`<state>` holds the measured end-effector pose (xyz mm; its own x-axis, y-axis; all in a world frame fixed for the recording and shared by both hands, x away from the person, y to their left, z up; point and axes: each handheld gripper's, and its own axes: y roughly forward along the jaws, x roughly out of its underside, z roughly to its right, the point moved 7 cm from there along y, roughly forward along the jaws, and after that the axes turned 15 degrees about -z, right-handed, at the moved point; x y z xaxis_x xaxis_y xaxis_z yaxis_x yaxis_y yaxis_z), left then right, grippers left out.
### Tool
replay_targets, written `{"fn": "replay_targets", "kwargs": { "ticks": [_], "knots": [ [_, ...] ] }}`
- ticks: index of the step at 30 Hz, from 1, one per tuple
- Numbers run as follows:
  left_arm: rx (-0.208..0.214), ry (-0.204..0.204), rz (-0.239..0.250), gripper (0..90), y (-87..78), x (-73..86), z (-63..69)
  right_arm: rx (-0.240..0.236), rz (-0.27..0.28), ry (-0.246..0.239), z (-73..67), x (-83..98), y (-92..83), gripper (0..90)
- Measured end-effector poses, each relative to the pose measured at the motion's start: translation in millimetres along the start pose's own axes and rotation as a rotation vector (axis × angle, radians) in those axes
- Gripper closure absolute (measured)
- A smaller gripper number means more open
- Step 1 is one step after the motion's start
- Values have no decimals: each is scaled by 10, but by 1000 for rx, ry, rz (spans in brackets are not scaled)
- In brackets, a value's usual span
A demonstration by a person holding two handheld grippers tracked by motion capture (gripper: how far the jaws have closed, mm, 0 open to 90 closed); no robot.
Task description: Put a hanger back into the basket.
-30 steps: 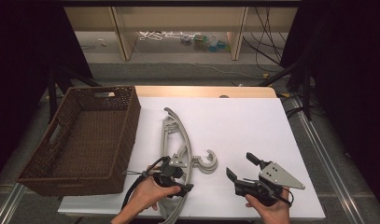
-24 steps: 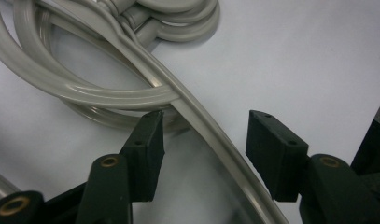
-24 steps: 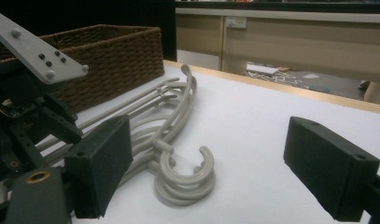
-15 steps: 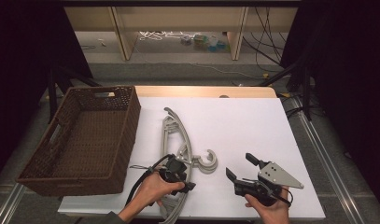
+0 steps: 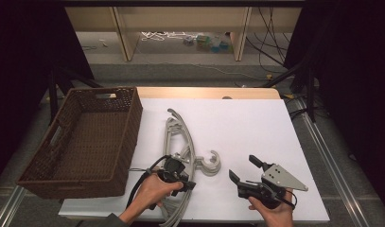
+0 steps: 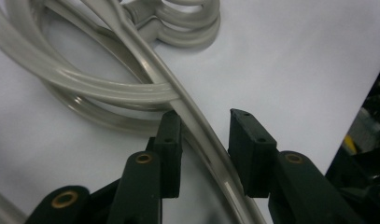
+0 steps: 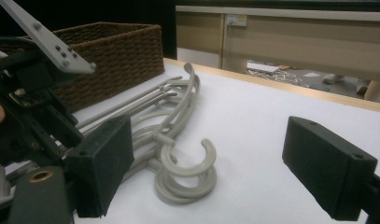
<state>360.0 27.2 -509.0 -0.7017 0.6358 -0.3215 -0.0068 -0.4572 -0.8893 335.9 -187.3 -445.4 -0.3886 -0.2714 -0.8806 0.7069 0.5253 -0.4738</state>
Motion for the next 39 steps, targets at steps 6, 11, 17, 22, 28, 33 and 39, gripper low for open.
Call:
{"fn": "replay_targets", "kwargs": {
  "ticks": [6,11,17,22,28,33,39],
  "knots": [
    [76,-99,104,721,-151,42,-40,-5,2,0,11,-2,-1,173],
    [83,-149,162,743,-257,94,-95,-6,-9,1,6,6,3,173],
    [75,-222,240,777,-404,159,-198,-10,-8,5,10,10,21,172],
    [50,-252,259,814,-540,241,-310,-29,-24,33,-26,22,27,172],
    [35,-240,265,816,-608,245,-316,-27,-30,31,-33,26,29,172],
    [77,-238,303,817,-729,225,-297,-28,-26,28,-26,23,28,172],
    [133,-221,340,817,-931,175,-270,-33,-36,32,-35,28,27,172]
  ]
}}
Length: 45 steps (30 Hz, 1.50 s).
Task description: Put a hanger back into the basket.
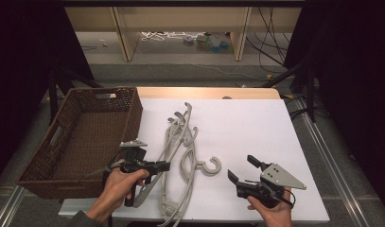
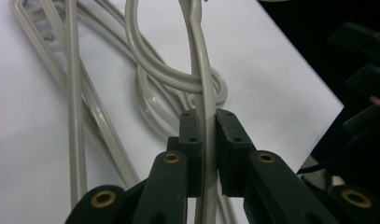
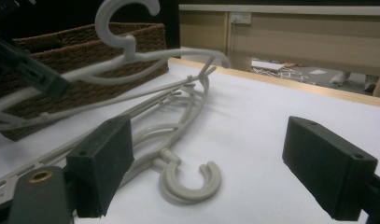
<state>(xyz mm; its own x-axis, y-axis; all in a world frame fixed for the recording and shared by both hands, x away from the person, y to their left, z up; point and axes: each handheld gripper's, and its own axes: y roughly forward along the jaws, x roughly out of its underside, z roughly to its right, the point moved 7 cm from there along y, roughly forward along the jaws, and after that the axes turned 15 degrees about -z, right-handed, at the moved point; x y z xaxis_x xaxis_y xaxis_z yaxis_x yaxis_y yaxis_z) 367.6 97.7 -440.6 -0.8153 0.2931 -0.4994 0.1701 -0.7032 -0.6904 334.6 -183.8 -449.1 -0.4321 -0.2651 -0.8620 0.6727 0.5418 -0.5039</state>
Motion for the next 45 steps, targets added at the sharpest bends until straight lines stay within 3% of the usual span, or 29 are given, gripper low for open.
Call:
{"fn": "replay_targets", "kwargs": {
  "ticks": [2,11,20,22,23,24,26,27,28,34,39,45],
  "knots": [
    [18,-8,20,817,-75,-39,19,-5,3,1,-3,1,4,172],
    [50,42,67,817,-506,-209,150,-9,3,3,-3,1,10,172],
    [-50,106,135,817,-1133,-332,56,-6,-8,8,6,10,9,171],
    [-79,110,154,818,-1331,-339,-29,-5,-9,6,6,11,14,171],
    [-79,110,154,818,-1331,-339,-29,-5,-9,6,6,11,14,171],
    [-110,137,166,818,-1395,-350,-95,-11,-4,10,0,9,19,171],
    [-98,119,168,818,-1486,-319,-147,-4,-3,7,9,7,15,171],
    [-115,112,164,818,-1570,-288,-251,-1,2,8,10,6,20,171],
    [-115,112,164,818,-1570,-288,-251,-8,-6,7,9,12,19,171],
    [-194,119,157,818,-1739,-215,-575,-13,-4,12,4,9,36,171],
    [-257,148,143,818,-1841,-160,-783,-12,2,14,6,7,44,171],
    [-299,182,126,818,-1885,-85,-962,-16,0,16,6,11,51,171]
  ]
}}
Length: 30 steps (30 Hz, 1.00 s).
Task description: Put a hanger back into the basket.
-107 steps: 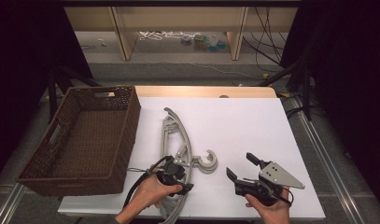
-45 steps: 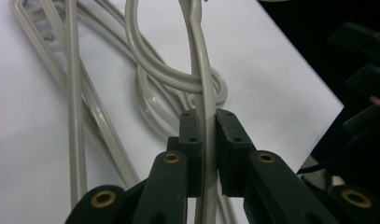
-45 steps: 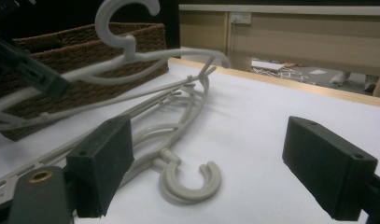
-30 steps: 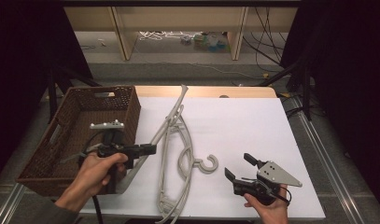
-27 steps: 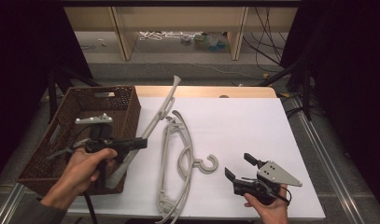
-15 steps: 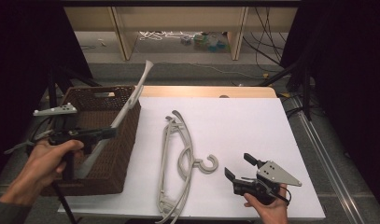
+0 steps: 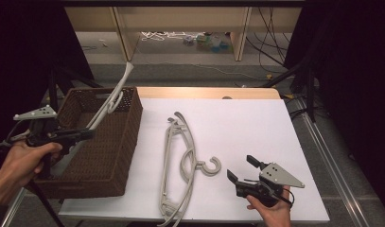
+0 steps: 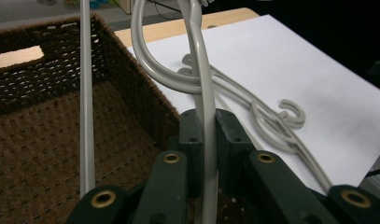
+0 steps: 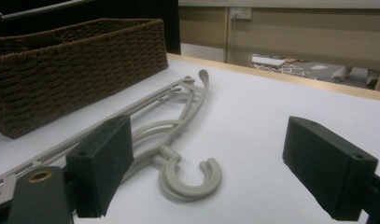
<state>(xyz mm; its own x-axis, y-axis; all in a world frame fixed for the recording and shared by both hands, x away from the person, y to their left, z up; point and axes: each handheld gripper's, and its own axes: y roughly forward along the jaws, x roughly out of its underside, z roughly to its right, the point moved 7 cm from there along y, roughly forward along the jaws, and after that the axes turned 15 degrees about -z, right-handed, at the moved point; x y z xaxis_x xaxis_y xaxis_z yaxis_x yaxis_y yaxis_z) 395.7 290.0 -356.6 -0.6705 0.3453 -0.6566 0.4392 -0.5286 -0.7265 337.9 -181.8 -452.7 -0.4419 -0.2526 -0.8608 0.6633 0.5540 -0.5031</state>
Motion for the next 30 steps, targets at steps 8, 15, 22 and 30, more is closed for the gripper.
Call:
{"fn": "replay_targets", "kwargs": {
  "ticks": [8,15,22,30],
  "knots": [
    [-17,45,-13,818,-17,111,-205,4,-5,2,11,2,-4,171],
    [-34,95,-53,818,-40,254,-332,17,-11,-2,23,9,4,171],
    [-39,153,-93,817,-42,400,-432,12,-18,-2,23,16,8,171],
    [-65,208,-183,814,7,513,-540,9,-17,0,22,19,20,171]
  ]
}}
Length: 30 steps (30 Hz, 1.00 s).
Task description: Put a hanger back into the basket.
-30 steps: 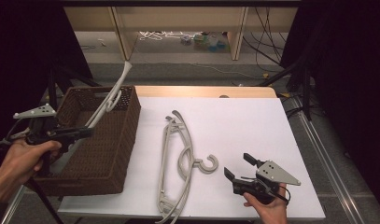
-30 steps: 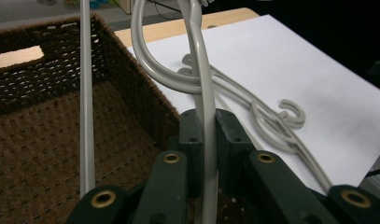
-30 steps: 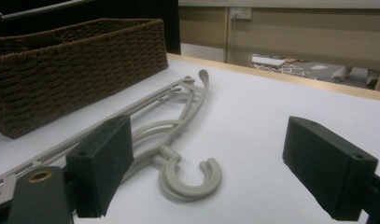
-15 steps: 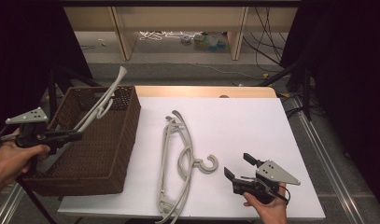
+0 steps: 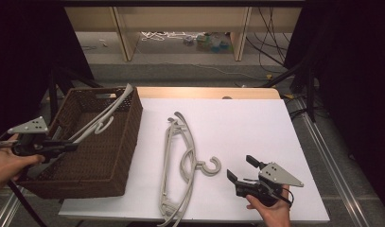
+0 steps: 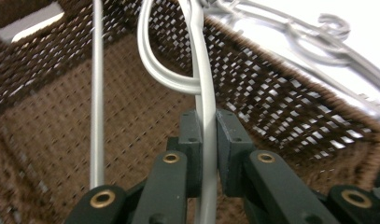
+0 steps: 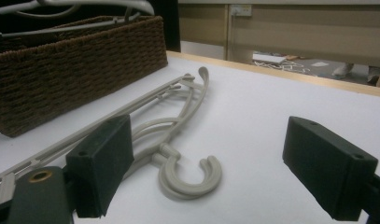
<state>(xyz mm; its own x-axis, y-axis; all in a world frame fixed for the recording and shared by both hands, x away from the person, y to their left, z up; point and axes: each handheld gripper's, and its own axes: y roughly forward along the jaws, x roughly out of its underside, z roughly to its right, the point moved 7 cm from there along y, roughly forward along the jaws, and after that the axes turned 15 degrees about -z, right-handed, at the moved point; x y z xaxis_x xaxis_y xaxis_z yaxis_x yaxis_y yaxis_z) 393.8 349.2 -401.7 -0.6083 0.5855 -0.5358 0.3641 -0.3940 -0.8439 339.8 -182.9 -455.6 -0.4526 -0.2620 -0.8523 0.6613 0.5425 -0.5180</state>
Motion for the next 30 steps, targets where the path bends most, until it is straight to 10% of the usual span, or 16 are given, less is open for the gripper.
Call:
{"fn": "replay_targets", "kwargs": {
  "ticks": [18,30],
  "knots": [
    [-3,10,-50,816,156,-61,-43,-14,16,9,-10,-11,22,171],
    [13,-21,-170,815,384,-26,-67,-3,5,5,6,-6,6,171]
  ]
}}
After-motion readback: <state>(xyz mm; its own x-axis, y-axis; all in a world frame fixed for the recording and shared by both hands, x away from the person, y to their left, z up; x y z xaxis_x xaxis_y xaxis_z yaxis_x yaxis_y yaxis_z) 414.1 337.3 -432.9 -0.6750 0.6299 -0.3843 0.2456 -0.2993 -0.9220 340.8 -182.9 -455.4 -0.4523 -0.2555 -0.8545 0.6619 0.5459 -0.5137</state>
